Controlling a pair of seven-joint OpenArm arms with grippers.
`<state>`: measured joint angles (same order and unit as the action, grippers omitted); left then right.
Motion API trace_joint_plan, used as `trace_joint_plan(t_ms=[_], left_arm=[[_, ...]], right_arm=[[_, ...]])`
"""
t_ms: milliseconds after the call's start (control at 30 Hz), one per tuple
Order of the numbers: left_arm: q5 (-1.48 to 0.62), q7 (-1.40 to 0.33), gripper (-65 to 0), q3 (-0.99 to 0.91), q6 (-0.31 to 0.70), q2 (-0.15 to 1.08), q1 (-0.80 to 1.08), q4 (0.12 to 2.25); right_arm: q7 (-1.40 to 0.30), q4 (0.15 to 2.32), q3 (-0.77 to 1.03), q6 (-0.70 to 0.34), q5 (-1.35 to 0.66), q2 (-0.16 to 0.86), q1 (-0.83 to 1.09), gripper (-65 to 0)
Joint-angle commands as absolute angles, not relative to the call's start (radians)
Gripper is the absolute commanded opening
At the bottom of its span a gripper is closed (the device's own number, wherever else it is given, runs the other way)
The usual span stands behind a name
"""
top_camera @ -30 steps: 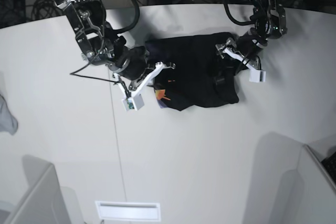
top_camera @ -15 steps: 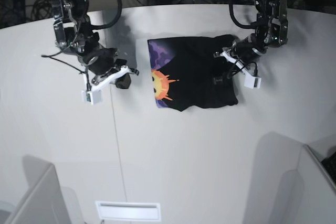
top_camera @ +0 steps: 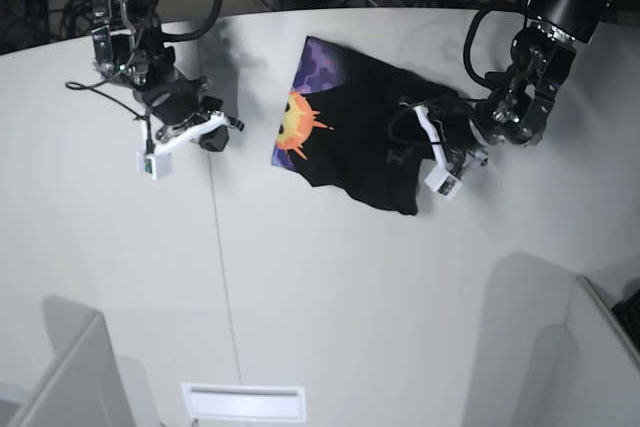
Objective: Fold the T-shirt properly
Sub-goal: 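Grasp the bundle with the left gripper and flip it over the print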
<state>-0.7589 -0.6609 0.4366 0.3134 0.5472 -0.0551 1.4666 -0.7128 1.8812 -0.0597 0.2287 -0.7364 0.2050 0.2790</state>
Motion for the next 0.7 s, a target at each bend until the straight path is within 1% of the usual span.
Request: trace_joint_plan(t_ms=[0,267,333,433,667], left_arm=[[-0.707,-0.694,-65.0,0.475,0.303,0.564,-0.079,1.469],[-0.460,-0.694,-65.0,0.680,0.315,0.558,-0.209,1.478],[-0.381,-0.694,-65.0,0.746,0.371,0.556,-0.245,1.478],[-0.269,-0.693,-65.0,0.797,0.460,0.539,-0.274,1.478],[0.039,-0.688,-65.0,0.796,0.662,0.455,-0.283,1.469]], right_arm=[[-0.697,1.910,-0.054,0.223,-0.745,0.211,0.277,-65.0],[-0.697,1.962,-0.054,0.223,-0.739,0.220,0.298,-65.0],[-0.697,1.962,-0.054,0.223,-0.739,0.232,0.302,-65.0],[-0.696,1.962,-0.054,0.223,-0.739,0.237,0.306,-65.0],[-0.634,1.959,0.013,0.223,-0.739,0.239,0.348,-65.0]])
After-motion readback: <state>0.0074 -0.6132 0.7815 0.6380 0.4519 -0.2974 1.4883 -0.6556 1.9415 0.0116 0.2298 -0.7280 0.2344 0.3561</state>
